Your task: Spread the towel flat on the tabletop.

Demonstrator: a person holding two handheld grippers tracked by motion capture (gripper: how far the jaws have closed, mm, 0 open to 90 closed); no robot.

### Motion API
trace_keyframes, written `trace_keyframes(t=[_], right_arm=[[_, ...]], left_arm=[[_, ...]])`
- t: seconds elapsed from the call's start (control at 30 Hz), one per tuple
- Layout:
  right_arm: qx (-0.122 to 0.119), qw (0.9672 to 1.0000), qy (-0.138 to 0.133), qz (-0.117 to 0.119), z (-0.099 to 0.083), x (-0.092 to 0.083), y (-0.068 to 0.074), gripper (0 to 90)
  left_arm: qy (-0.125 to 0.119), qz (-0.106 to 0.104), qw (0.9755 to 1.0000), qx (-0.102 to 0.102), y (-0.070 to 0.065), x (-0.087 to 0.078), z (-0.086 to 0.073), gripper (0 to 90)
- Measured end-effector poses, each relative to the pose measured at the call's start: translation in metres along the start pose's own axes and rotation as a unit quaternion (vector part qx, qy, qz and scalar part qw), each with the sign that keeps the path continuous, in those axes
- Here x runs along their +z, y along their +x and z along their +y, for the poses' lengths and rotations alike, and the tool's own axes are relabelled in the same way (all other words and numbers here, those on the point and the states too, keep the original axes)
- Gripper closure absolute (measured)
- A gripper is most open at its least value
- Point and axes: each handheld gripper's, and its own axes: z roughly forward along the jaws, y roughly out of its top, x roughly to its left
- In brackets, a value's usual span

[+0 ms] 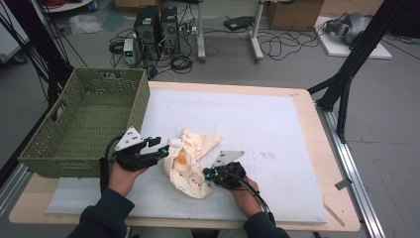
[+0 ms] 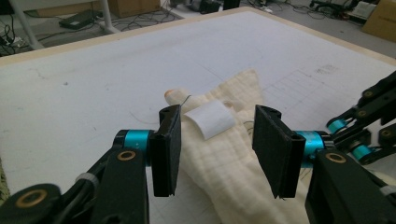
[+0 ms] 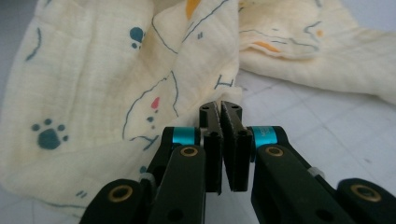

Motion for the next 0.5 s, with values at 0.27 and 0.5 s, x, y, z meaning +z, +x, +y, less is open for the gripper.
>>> trace_keyframes(t=[0.27, 0.5], right_arm=[[-0.002, 0.9986, 0.010, -0.053, -0.024, -0.058, -0.008, 87.9], [0.011, 0.9946, 0.024, -0.100, -0.051, -0.099, -0.018, 87.8]], left_arm=[[0.004, -0.016, 0.9999, 0.005, -0.008, 0.010, 0.003, 51.5], [0.011, -0.029, 0.9995, 0.006, -0.018, 0.031, 0.009, 48.0]])
